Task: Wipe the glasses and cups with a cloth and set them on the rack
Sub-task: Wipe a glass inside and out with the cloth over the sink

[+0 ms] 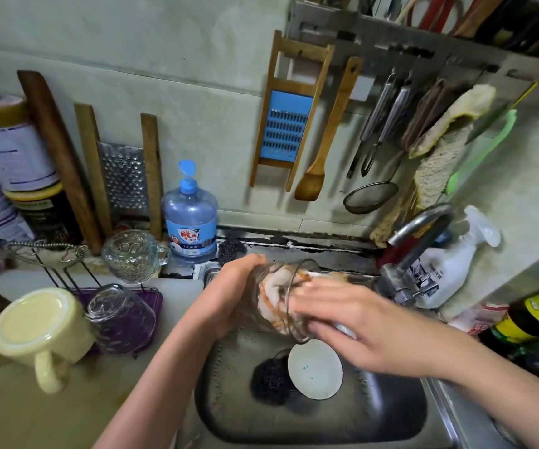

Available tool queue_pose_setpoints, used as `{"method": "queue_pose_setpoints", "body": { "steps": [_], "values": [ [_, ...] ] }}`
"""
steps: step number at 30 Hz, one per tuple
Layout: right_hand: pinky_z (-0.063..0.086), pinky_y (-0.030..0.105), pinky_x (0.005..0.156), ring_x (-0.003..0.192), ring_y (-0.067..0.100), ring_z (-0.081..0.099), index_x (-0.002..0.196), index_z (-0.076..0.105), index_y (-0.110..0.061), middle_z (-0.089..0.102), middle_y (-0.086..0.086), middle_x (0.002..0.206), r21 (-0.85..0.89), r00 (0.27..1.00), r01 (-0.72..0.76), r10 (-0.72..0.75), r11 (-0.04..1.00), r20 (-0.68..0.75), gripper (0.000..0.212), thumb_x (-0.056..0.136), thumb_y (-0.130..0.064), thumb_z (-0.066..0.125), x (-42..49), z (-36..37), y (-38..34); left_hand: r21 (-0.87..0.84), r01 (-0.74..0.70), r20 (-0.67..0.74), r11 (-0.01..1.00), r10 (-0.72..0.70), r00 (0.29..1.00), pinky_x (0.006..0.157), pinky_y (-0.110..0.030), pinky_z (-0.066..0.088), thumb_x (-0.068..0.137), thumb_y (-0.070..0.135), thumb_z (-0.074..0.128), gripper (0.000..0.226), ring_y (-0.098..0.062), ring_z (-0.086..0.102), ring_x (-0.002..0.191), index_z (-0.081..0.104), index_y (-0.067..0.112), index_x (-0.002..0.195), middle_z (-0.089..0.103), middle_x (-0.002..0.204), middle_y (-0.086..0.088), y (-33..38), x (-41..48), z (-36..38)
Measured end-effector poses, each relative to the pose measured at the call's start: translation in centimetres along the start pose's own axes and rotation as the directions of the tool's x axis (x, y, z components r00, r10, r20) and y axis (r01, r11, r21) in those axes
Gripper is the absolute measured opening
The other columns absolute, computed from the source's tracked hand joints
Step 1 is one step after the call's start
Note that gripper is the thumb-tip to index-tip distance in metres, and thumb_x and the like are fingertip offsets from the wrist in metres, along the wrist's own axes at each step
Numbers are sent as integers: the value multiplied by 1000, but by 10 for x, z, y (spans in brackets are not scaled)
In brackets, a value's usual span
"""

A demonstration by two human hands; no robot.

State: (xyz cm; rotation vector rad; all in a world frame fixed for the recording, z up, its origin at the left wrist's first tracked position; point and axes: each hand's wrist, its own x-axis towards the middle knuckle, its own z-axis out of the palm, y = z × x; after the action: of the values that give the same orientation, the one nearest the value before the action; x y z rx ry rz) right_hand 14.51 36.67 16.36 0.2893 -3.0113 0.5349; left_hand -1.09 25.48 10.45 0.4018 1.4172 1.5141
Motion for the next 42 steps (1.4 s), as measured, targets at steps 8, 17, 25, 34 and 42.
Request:
{"method": "queue_pose_setpoints", "body": {
  "steps": [8,17,25,34,42],
  "values": [
    [49,13,72,89,8,62,128,49,-17,64,-4,108,-577,999,16,-30,816,-14,69,62,-24,68,12,24,10,176,-189,-191,966,222,956,62,-31,47,93,22,45,23,-20,53,73,60,13,77,56,73,-11,4,8,9],
    [45,16,91,94,4,59,134,38,-31,63,-6,104,514,951,-281,305,810,40,43,98,-12,52,24,28,-7,348,-483,-201,804,567,799,76,-43,50,67,49,45,39,-25,61,74,66,17,70,65,66,-3,1,-3,1],
    [53,23,84,102,14,66,122,46,-2,69,5,109,973,932,-218,313,80,183,52,80,-15,75,17,30,-5,197,-628,-127,753,655,745,63,-25,46,84,25,45,32,-14,57,68,65,4,70,65,69,-5,-6,-9,4],
    [49,28,95,109,28,64,118,49,0,61,17,124,-434,1000,-27,20,900,-20,43,75,-3,53,10,44,-1,250,-510,-163,823,555,816,68,-31,47,75,24,45,28,-13,59,71,68,21,60,65,64,6,3,-10,3],
    [40,16,96,101,-6,55,137,31,-39,56,-23,111,577,949,-273,314,769,30,54,92,-22,56,32,35,-16,368,-450,-224,814,548,806,81,-46,48,74,33,43,27,-19,58,77,66,21,69,64,66,6,6,-10,-14]
  ]
}}
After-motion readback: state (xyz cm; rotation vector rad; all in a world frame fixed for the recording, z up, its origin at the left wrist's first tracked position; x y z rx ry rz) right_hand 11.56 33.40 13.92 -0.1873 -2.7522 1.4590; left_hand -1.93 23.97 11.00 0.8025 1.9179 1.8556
